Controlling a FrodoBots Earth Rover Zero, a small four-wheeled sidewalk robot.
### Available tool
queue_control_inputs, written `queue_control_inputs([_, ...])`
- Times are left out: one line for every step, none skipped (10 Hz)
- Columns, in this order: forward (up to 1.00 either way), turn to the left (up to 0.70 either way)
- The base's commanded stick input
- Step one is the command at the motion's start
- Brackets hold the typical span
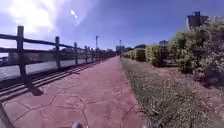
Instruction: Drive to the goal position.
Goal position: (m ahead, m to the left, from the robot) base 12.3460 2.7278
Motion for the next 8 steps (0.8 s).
queue_control_inputs([0.70,0.35])
queue_control_inputs([0.70,0.31])
queue_control_inputs([0.70,0.00])
queue_control_inputs([0.70,0.00])
queue_control_inputs([0.70,0.00])
queue_control_inputs([0.70,0.00])
queue_control_inputs([0.70,0.00])
queue_control_inputs([0.70,0.00])
